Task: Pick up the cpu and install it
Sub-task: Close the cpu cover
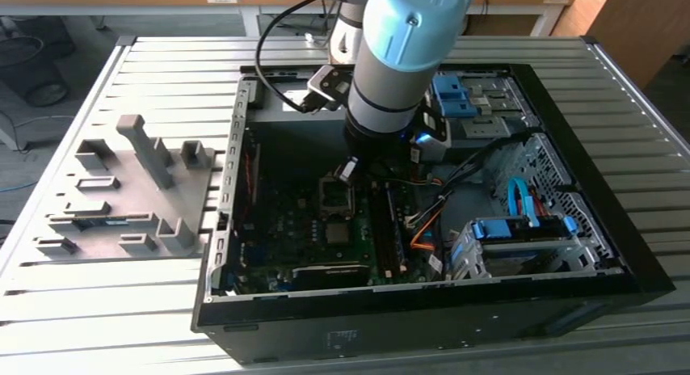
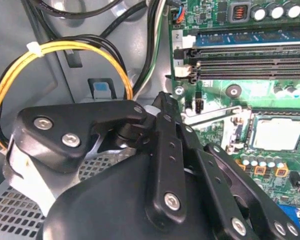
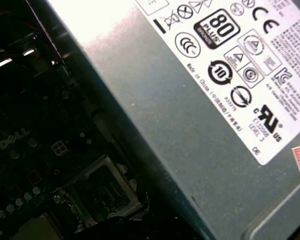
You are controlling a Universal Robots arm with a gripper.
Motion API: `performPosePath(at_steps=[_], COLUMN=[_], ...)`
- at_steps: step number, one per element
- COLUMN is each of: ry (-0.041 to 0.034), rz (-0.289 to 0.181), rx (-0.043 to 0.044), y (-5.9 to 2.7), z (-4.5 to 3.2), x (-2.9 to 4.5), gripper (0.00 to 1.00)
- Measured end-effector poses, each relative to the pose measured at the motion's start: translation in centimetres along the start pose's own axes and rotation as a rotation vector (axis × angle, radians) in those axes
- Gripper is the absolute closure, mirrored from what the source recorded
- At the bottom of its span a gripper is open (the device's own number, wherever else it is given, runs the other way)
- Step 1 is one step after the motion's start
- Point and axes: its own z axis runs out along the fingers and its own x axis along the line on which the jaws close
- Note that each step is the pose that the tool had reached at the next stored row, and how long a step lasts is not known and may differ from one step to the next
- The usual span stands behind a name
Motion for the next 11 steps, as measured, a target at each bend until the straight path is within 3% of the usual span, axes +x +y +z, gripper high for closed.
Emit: performPosePath(at_steps=[11], ry=[0.0017], rz=[-0.009], rx=[-0.0006], y=[0.11], z=[-0.87], x=[0.06], gripper=[0.90])
